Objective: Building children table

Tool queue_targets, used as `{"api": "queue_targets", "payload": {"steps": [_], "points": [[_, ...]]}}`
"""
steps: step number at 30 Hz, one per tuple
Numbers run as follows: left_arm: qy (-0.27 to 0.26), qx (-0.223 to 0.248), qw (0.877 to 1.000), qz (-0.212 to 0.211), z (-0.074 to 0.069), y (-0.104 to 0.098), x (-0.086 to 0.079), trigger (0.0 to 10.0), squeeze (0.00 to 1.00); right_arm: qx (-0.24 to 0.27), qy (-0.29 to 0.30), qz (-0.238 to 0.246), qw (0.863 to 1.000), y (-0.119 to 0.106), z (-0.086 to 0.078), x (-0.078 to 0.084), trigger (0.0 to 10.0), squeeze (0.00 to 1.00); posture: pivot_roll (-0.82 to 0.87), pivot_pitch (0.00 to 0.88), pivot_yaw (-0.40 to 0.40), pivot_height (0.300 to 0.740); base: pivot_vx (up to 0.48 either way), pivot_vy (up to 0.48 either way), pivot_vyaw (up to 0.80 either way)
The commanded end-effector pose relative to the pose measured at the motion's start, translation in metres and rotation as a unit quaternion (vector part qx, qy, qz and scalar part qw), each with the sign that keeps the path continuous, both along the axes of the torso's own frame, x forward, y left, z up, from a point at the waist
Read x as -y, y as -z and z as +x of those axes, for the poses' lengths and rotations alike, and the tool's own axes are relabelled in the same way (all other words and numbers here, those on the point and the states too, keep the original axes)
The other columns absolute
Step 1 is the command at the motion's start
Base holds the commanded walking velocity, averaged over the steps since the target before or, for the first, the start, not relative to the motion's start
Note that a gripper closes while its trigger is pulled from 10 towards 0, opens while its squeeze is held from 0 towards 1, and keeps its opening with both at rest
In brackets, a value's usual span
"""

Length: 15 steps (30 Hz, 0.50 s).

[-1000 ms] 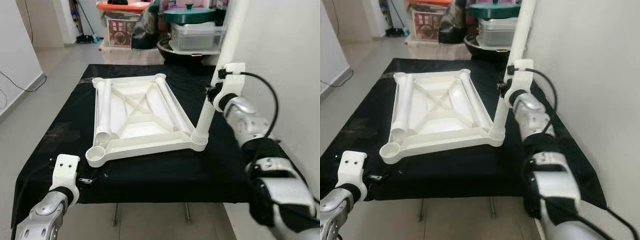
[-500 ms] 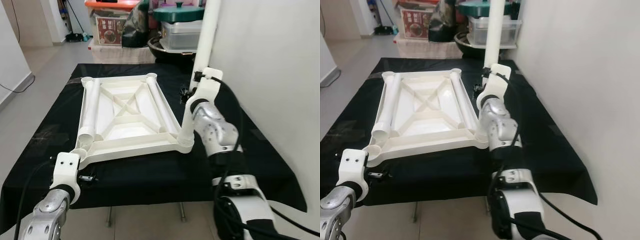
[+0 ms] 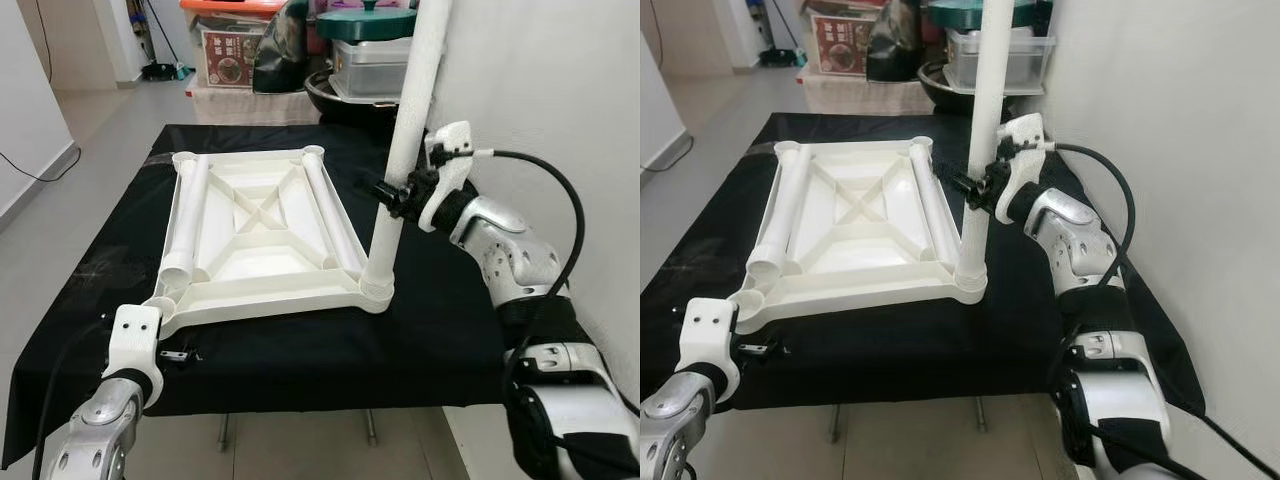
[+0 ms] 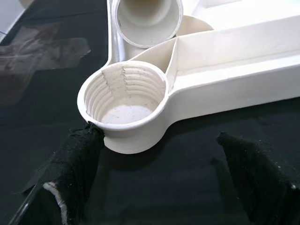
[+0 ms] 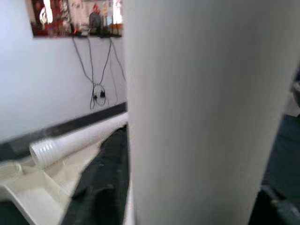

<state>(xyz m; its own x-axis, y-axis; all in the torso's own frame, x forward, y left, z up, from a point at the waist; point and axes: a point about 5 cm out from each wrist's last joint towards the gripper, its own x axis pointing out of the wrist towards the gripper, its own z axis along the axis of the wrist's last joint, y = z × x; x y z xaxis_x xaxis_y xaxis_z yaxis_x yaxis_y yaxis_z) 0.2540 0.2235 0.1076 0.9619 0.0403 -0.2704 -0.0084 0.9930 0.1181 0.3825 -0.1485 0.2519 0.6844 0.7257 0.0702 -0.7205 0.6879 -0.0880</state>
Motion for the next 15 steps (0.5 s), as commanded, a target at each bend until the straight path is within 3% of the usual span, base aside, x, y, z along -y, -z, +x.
{"api": "queue_targets", "payload": {"steps": [1, 4, 5, 6, 7, 9, 10, 11, 12, 13, 14, 15], "points": [[0.021, 0.002, 1.000, -0.005, 0.003, 0.000, 0.008, 10.0, 0.00, -0.036, -0.043, -0.055, 0.997, 0.025, 0.003, -0.021, 0.0, 0.00, 0.11, 0.000, -0.052, 0.740, 0.000, 0.000, 0.00], [0.022, 0.002, 1.000, -0.005, 0.003, -0.001, 0.008, 10.0, 0.00, -0.038, -0.034, -0.059, 0.997, 0.025, 0.007, -0.025, 0.0, 0.00, 0.11, 0.000, -0.052, 0.740, 0.000, 0.000, 0.00], [0.022, 0.002, 1.000, -0.005, 0.003, -0.001, 0.008, 10.0, 0.00, -0.046, 0.017, -0.057, 0.997, 0.023, 0.014, -0.026, 0.0, 0.00, 0.12, 0.000, -0.063, 0.740, 0.000, 0.000, 0.00], [0.022, 0.002, 1.000, -0.005, 0.003, -0.001, 0.008, 10.0, 0.00, -0.046, 0.017, -0.057, 0.997, 0.023, 0.014, -0.026, 0.0, 0.00, 0.12, 0.000, -0.063, 0.740, 0.000, 0.000, 0.00], [0.021, 0.002, 1.000, -0.005, 0.002, -0.001, 0.008, 10.0, 0.00, -0.062, 0.102, -0.056, 0.991, 0.023, 0.023, -0.021, 0.0, 0.00, 0.13, 0.000, -0.068, 0.740, 0.000, 0.000, 0.00], [0.021, 0.002, 1.000, -0.005, 0.002, -0.001, 0.008, 10.0, 0.00, -0.062, 0.102, -0.056, 0.991, 0.023, 0.023, -0.021, 0.0, 0.00, 0.13, 0.000, -0.068, 0.740, 0.000, 0.000, 0.00], [0.018, 0.000, 1.000, -0.006, 0.000, 0.000, 0.007, 10.0, 0.00, -0.092, 0.264, -0.018, 0.960, 0.028, 0.031, 0.001, 0.0, 0.00, 0.12, 0.000, -0.068, 0.740, 0.000, 0.000, 0.00], [0.018, 0.000, 1.000, -0.006, 0.000, 0.000, 0.007, 10.0, 0.00, -0.092, 0.264, -0.018, 0.960, 0.028, 0.031, 0.001, 0.0, 0.00, 0.12, 0.000, -0.068, 0.740, 0.000, 0.000, 0.00], [0.017, -0.002, 1.000, -0.007, -0.002, 0.001, 0.007, 10.0, 0.00, -0.119, 0.373, 0.009, 0.920, 0.038, 0.029, 0.016, 0.0, 0.00, 0.13, 0.000, -0.066, 0.740, 0.000, 0.000, 0.00], [0.017, -0.002, 1.000, -0.007, -0.002, 0.001, 0.007, 10.0, 0.00, -0.119, 0.373, 0.009, 0.920, 0.038, 0.029, 0.016, 0.0, 0.00, 0.13, 0.000, -0.066, 0.740, 0.000, 0.000, 0.00], [0.017, -0.004, 1.000, -0.008, -0.004, 0.002, 0.008, 10.0, 0.00, -0.146, 0.432, 0.039, 0.889, 0.049, 0.022, 0.017, 0.0, 0.00, 0.12, 0.000, -0.062, 0.740, 0.000, 0.000, 0.00], [0.017, -0.004, 1.000, -0.008, -0.004, 0.002, 0.008, 10.0, 0.00, -0.146, 0.432, 0.039, 0.889, 0.049, 0.022, 0.017, 0.0, 0.00, 0.12, 0.000, -0.062, 0.740, 0.000, 0.000, 0.00]]}}
